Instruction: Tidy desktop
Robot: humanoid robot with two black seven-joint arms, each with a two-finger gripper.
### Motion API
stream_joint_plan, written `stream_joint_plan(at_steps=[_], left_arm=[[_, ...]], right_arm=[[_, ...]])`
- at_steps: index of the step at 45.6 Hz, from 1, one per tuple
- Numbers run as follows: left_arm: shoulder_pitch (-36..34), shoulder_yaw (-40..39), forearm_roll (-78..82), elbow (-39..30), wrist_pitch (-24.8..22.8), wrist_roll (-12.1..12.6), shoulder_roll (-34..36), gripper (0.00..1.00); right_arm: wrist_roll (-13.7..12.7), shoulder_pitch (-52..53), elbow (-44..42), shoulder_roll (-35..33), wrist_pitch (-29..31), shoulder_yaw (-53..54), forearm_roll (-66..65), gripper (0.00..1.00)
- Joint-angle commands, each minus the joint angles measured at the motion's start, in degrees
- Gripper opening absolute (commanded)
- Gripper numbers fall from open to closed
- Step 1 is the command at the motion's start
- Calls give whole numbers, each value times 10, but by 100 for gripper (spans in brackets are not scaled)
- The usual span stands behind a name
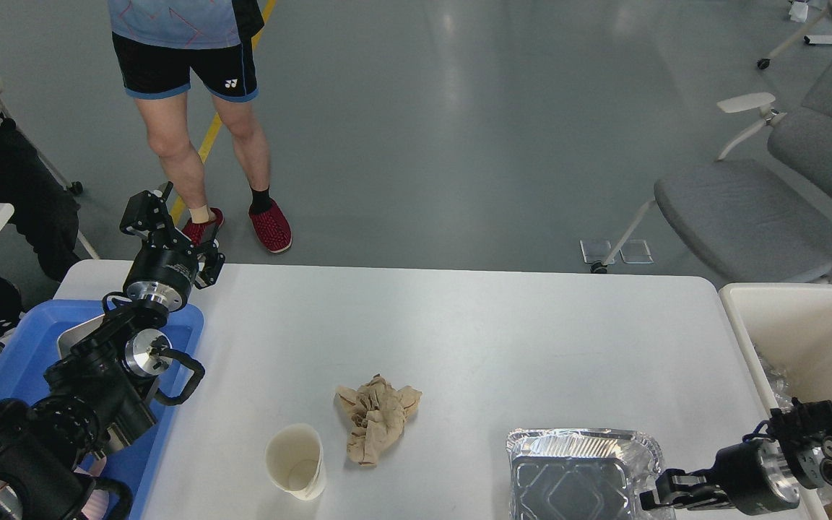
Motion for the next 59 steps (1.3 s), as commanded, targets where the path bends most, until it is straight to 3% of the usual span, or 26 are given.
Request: stream_joint_plan(at_steps=[1, 11, 20, 31, 38, 48, 59], left_arm=[[0, 0, 0, 1, 1, 0, -1, 96], [0, 1, 0, 1, 2, 0, -1, 96], [-1, 20, -1, 0, 4, -2, -1, 96], [-6, 20, -1, 0, 4, -1, -4, 96], [-7, 24, 0, 1, 4, -1, -6, 96], [-7, 24, -1, 0, 4, -1, -13, 96], [-7, 24, -1, 1, 6, -2, -19, 96]], right_arm=[[2, 4, 0, 2, 3, 0, 1, 0], [-1, 46, -17, -2, 6, 3, 19, 0], [-4, 112, -87, 8, 16, 0, 31, 0], [-6, 203, -179, 93, 61, -5, 29, 0], [-25, 247, -203, 152, 75, -16, 23, 0], [-21, 337, -373, 260, 82, -48, 47, 0], [-24, 337, -389, 278, 78, -46, 92, 0]])
